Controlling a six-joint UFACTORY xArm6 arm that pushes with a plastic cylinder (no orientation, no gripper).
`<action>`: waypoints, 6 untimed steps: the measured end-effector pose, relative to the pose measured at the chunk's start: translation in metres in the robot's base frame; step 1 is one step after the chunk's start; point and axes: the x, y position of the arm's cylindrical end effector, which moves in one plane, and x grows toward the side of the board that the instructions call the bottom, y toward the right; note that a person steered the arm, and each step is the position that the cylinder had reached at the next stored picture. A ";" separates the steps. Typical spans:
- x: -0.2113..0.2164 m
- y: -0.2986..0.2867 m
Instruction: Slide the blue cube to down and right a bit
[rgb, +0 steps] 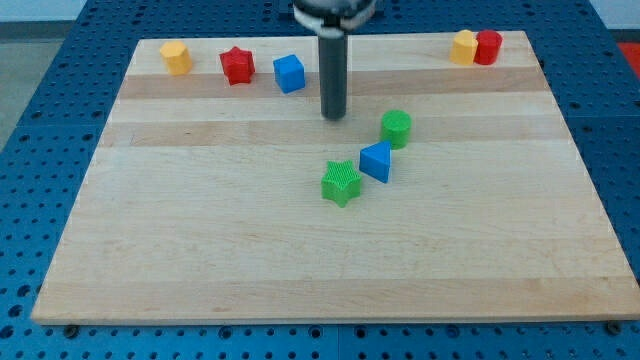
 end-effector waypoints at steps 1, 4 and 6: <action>-0.095 0.018; -0.130 -0.145; -0.131 -0.110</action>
